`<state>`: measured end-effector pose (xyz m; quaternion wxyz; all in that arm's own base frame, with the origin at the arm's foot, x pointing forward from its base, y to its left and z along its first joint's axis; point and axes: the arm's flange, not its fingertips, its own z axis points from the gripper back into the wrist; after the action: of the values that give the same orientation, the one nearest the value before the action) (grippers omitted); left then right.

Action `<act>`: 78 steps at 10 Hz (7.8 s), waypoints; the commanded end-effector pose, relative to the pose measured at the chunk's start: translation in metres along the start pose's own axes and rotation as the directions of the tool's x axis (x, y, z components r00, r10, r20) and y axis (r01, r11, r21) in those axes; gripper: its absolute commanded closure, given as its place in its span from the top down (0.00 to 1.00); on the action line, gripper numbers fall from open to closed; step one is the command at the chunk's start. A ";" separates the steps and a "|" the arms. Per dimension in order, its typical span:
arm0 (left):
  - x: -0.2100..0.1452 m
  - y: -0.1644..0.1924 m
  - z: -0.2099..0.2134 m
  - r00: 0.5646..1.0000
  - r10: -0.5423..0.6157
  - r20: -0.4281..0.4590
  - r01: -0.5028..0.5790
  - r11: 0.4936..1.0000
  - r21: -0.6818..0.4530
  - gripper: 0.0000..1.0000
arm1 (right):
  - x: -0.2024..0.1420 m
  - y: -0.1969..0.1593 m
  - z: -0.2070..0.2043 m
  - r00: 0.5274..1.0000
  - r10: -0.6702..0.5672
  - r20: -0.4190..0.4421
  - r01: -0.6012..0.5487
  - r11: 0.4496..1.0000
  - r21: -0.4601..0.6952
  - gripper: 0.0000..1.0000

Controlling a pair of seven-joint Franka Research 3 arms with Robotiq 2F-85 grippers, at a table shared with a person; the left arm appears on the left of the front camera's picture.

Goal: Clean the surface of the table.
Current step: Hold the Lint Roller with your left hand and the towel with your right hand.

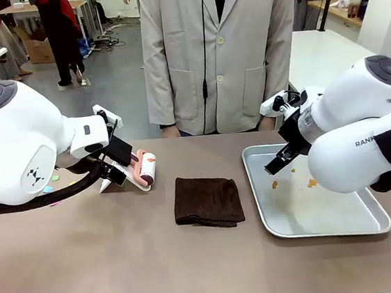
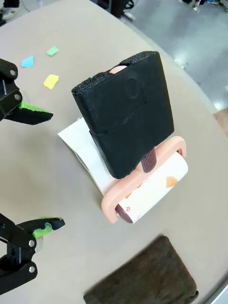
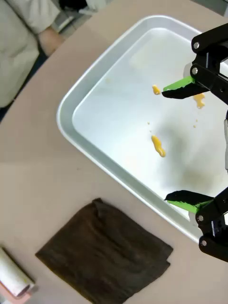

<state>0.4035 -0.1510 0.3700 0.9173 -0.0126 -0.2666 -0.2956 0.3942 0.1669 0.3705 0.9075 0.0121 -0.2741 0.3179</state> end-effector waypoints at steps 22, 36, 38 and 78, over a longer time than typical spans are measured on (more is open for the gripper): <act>-0.003 0.007 0.081 0.921 0.308 -0.239 -0.380 0.848 -0.370 1.00 | 0.001 -0.029 0.080 0.878 -0.420 -0.229 0.479 0.751 0.455 1.00; -0.247 0.194 0.160 0.360 0.931 -0.059 -0.641 0.200 -0.741 1.00 | -0.294 -0.207 0.166 0.148 -0.958 -0.247 0.677 -0.084 0.731 1.00; -0.231 0.174 0.151 0.285 0.958 -0.044 -0.712 0.181 -0.679 1.00 | -0.302 -0.209 0.161 0.112 -0.970 -0.217 0.680 -0.084 0.728 1.00; 0.060 0.138 -0.046 0.711 0.619 -0.333 -0.699 0.570 -0.432 1.00 | 0.122 0.132 -0.071 0.674 -0.618 -0.405 0.609 0.775 -0.169 1.00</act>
<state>0.5357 -0.0778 0.3789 0.9445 -0.3186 -0.0789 0.0152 0.4212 0.3361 0.3509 0.9975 0.0455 -0.0508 0.0157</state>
